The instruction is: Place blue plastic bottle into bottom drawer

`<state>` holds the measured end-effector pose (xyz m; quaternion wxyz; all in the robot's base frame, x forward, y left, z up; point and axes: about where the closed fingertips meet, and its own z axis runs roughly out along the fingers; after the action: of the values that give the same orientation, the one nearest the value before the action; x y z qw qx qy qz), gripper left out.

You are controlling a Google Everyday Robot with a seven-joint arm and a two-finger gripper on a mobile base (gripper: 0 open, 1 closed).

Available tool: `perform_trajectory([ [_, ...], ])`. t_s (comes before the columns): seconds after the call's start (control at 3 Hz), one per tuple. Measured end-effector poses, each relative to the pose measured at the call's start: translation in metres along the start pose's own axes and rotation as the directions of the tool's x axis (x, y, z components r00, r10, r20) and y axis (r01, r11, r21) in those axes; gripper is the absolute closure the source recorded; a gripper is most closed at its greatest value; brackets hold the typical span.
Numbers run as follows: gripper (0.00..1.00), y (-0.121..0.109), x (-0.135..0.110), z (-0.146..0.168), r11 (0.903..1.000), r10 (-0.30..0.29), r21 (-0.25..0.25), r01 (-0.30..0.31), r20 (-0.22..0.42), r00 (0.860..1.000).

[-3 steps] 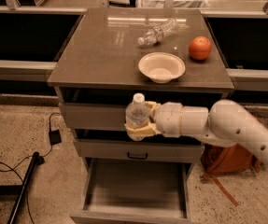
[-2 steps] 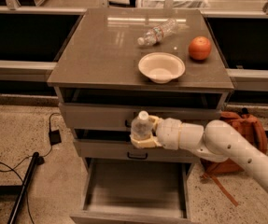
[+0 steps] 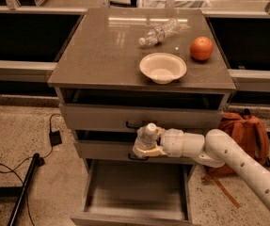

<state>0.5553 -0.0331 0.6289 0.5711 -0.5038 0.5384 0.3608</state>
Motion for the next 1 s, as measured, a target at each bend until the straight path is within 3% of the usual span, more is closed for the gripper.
perform_trajectory([
  [0.33, 1.00, 0.019, 0.027, -0.014, 0.9984, 0.052, -0.017, -0.054, -0.104, 0.993],
  [0.67, 1.00, 0.070, 0.092, -0.060, 0.9814, 0.180, -0.017, -0.191, -0.272, 0.946],
  [1.0, 1.00, 0.103, 0.130, -0.081, 0.9643, 0.226, -0.062, -0.257, -0.310, 0.923],
])
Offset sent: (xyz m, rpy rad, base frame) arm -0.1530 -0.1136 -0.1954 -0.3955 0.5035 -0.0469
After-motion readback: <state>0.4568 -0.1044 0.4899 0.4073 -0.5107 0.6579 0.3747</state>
